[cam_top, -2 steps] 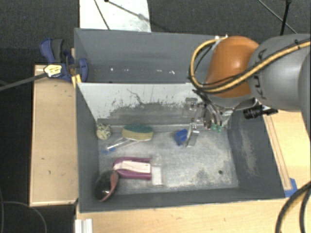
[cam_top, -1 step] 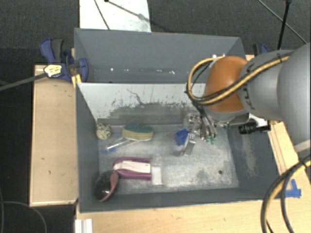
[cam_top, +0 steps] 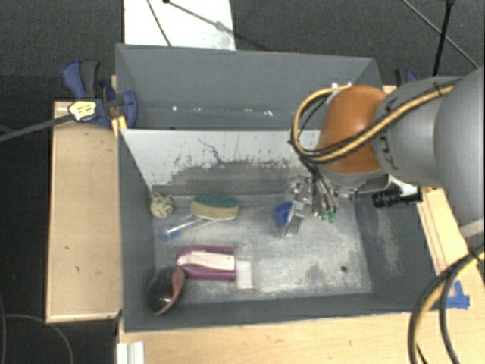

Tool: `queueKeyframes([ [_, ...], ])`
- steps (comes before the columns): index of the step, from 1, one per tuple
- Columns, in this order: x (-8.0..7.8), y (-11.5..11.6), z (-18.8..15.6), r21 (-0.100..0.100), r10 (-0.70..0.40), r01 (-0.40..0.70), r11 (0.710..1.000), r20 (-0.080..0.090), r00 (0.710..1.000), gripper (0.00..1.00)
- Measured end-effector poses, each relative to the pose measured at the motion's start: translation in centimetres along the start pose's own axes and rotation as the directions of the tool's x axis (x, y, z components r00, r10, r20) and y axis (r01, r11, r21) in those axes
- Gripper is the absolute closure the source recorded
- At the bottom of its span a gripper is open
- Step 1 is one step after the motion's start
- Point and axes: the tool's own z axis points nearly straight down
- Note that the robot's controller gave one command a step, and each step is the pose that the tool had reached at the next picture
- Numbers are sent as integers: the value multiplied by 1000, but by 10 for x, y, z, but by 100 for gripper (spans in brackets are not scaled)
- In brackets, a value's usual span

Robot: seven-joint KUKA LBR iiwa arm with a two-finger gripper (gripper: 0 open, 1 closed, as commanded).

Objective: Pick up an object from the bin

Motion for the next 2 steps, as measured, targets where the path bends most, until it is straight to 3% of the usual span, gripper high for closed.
queueKeyframes([
  [1,41,16,-101,-3,-27,27,1000,5,1000,100],
  [2,43,34,-173,-4,-33,33,999,8,999,100],
])
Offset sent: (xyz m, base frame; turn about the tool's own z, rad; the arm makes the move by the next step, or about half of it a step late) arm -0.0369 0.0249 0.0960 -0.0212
